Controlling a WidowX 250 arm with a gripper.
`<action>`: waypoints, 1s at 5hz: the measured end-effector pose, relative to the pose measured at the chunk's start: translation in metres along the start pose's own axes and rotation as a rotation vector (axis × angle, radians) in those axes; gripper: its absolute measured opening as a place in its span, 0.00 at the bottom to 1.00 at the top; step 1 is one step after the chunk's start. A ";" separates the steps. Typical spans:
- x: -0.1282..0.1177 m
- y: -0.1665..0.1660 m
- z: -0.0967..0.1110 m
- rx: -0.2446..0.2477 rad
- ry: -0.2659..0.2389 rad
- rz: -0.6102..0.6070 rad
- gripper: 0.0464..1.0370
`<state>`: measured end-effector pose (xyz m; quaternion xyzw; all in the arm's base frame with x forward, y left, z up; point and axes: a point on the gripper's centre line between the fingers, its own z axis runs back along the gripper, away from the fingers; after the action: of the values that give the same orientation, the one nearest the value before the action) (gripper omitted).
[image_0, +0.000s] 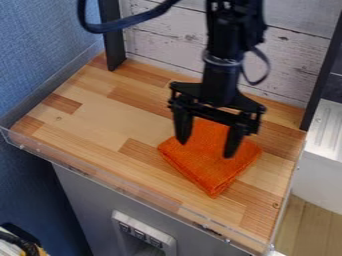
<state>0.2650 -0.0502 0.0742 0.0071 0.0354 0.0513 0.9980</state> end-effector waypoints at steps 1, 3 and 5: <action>0.005 0.026 0.008 -0.022 -0.041 0.068 0.96; 0.009 0.072 0.008 -0.049 -0.075 0.187 0.96; 0.008 0.101 0.010 -0.043 -0.085 0.273 0.96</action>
<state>0.2639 0.0509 0.0855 -0.0073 -0.0093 0.1870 0.9823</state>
